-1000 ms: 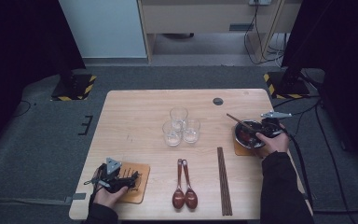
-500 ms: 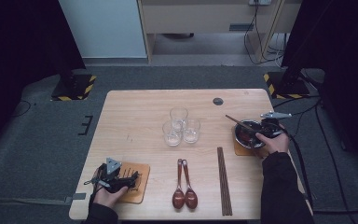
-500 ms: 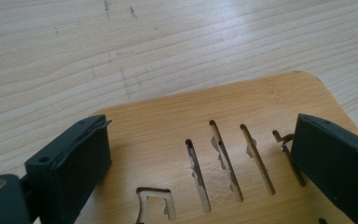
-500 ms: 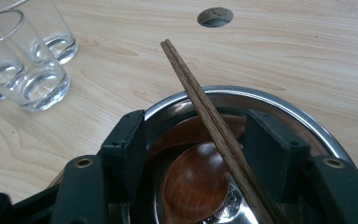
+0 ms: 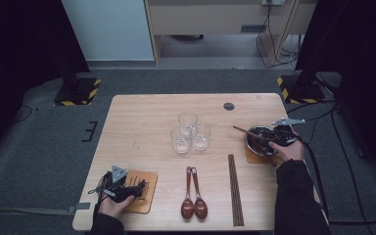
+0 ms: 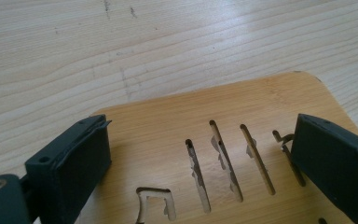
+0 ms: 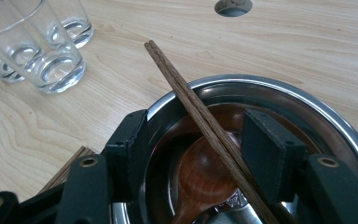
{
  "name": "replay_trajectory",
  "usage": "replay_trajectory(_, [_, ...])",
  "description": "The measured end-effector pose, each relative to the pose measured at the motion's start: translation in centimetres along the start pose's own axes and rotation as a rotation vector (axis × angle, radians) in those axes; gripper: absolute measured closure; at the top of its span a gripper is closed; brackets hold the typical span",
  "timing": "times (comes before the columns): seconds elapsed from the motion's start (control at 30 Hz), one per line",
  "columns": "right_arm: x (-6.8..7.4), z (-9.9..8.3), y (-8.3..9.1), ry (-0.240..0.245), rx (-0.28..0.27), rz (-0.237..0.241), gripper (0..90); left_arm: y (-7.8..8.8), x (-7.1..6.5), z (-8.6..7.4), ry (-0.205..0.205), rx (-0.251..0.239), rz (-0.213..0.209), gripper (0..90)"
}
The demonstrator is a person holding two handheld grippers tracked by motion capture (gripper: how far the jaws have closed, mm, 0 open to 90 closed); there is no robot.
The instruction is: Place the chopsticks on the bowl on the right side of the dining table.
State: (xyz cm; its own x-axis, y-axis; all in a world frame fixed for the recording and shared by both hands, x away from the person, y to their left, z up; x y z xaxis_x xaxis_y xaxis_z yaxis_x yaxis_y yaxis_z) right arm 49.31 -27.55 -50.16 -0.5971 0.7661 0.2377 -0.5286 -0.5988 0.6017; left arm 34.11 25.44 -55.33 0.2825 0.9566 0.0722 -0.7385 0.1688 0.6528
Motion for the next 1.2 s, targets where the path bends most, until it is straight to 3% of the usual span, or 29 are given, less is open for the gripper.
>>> replay_trajectory(0.3, [0.4, 0.0, 0.4, 0.005, 0.003, 0.008, 40.0, 0.0, 0.0, 0.0, 0.0, 0.0, 0.0, 3.7])
replay_trajectory(0.47, [0.7, 0.3, 1.3, 0.008, -0.046, -0.01, 39.6, 0.0, 0.0, 0.0, 0.0, 0.0, 0.0, 3.7])
replay_trajectory(0.7, [1.4, 0.3, 3.1, 0.014, -0.105, -0.049, 45.3, 0.0, 0.0, 0.0, 0.0, 0.0, 0.0, 3.7])
replay_trajectory(0.93, [1.5, -0.6, 4.9, -0.006, -0.141, -0.121, 55.4, 0.0, 0.0, 0.0, 0.0, 0.0, 0.0, 3.7])
replay_trajectory(1.2, [1.5, -2.2, 6.0, -0.025, -0.122, -0.176, 59.4, 0.0, 0.0, 0.0, 0.0, 0.0, 0.0, 3.7])
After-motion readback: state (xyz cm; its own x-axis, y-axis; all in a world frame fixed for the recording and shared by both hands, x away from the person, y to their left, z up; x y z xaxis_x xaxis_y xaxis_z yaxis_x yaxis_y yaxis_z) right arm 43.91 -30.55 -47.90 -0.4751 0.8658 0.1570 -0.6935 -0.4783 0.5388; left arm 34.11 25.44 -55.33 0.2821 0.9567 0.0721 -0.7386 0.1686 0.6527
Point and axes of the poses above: each handheld gripper's, and its own axes: y roughly backward along the jaws, z roughly out of its top, x roughly to its left, the point moved 3 cm from there along -y, roughly forward along the jaws, and after that the axes turned 6 degrees about z, right-handed, at the moved point
